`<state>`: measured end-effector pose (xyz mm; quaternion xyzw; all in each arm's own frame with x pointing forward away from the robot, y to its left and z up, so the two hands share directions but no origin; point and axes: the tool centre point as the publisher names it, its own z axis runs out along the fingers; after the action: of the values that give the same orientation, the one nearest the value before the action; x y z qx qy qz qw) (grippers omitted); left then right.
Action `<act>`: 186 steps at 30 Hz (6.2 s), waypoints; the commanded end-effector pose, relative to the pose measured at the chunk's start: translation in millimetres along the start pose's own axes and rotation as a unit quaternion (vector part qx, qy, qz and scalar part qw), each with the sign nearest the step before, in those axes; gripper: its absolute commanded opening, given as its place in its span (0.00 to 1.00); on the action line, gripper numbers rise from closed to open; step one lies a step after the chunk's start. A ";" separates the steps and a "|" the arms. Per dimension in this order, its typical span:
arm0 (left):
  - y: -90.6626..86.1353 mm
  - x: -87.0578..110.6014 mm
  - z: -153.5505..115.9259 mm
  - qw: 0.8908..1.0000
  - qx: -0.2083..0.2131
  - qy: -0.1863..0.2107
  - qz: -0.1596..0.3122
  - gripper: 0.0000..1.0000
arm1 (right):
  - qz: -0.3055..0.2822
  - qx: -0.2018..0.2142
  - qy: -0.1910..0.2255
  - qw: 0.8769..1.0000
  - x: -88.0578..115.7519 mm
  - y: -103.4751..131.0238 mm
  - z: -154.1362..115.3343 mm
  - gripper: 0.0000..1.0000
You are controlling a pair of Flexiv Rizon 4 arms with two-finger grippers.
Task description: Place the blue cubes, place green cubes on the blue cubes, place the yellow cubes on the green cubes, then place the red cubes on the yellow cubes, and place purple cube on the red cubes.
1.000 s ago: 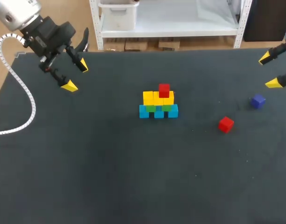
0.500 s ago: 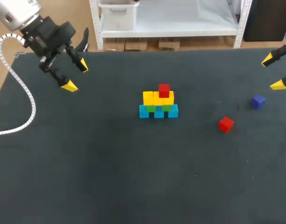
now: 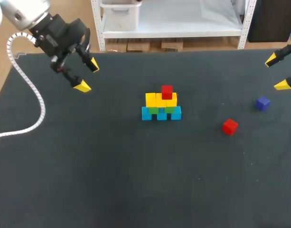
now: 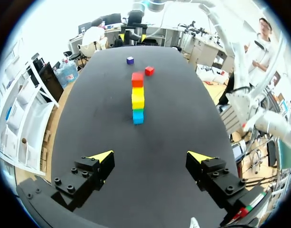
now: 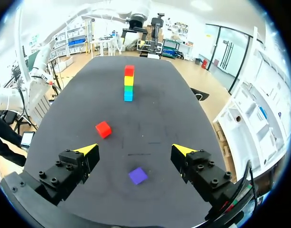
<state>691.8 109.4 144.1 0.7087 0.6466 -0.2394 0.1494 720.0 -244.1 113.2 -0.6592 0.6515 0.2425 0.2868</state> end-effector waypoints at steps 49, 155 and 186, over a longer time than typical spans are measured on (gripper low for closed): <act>-94.7 -195.9 57.1 0.998 -0.051 0.030 0.037 1.00 | 0.000 0.000 -0.001 1.000 -0.2 0.0 0.1 1.00; -94.1 0.2 -6.6 0.995 -0.058 -0.064 0.058 1.00 | -0.216 -0.097 0.046 0.970 -20.0 50.3 12.4 1.00; -94.1 0.2 -6.6 0.995 -0.058 -0.064 0.058 1.00 | -0.319 -0.191 0.049 0.927 -2.6 78.9 123.3 1.00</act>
<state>599.7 123.6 159.1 0.7179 0.6075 -0.2371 0.2436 643.9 -159.3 24.6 -0.8856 0.3620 0.2221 0.1878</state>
